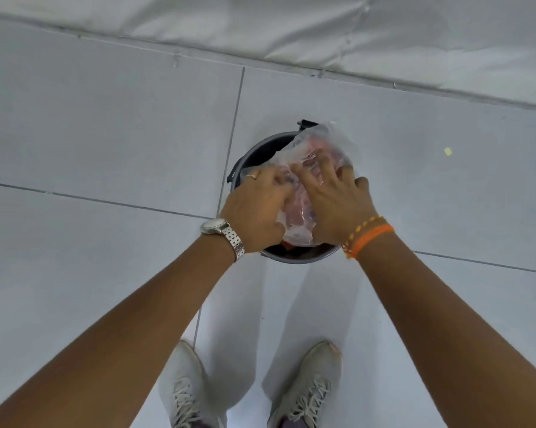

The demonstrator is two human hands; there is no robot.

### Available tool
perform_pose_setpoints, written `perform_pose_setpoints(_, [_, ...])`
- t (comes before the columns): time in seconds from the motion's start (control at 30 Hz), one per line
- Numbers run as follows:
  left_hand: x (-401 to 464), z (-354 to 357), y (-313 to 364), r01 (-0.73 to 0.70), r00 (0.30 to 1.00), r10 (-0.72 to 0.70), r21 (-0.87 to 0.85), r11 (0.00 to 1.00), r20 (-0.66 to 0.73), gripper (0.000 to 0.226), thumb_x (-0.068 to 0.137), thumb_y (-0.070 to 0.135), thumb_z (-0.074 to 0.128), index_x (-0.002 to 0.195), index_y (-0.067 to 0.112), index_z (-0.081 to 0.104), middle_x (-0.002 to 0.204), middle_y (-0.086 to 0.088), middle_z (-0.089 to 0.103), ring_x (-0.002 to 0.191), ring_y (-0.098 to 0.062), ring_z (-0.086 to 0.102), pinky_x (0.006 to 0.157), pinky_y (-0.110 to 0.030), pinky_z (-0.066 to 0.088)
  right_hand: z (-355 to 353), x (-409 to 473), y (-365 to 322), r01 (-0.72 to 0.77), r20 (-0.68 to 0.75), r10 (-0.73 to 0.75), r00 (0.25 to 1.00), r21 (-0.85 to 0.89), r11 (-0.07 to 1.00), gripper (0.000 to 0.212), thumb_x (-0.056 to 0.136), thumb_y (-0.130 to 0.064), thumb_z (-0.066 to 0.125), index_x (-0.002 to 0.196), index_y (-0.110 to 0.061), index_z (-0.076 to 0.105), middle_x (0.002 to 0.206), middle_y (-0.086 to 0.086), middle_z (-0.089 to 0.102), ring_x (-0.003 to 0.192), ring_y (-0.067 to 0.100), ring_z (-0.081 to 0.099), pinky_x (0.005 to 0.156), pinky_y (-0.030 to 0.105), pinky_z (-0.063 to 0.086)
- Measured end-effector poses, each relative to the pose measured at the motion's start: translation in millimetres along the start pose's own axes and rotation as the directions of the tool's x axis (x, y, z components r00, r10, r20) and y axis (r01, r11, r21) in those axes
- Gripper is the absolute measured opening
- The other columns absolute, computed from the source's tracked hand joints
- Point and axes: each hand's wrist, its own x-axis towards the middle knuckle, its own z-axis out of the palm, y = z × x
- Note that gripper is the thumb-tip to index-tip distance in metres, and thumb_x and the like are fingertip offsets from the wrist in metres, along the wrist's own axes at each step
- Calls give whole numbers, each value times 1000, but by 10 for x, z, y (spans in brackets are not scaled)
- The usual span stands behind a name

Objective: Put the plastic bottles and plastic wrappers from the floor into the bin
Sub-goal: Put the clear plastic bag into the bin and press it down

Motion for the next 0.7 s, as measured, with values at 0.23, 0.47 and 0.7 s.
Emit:
perform_pose_setpoints(0.23, [211,285,125,313,935,-339,212,926,98,100,70,24,86,147,10,24,152,-17,21,125,-43,47,79,-42,54,573,504,4,-72,96,65,993,65,995,118,73,-37,81,157,-38,-1,163,15,-4,133,57,32,101,57,45])
perform_pose_setpoints(0.47, [486,426,59,319,907,-377,275,907,188,106,71,17,87,152,2,20,153,-24,20,125,-41,51,88,-42,55,757,662,24,-116,212,70,975,211,971,133,64,-24,92,157,-41,-1,163,9,-5,141,60,20,109,63,40])
perform_pose_setpoints(0.7, [523,506,29,228,916,-323,353,908,238,105,79,19,81,154,0,10,156,-24,14,134,-41,43,98,-43,53,806,698,25,-147,249,84,965,245,958,129,69,-21,90,158,-42,-2,166,4,-9,146,54,19,110,61,41])
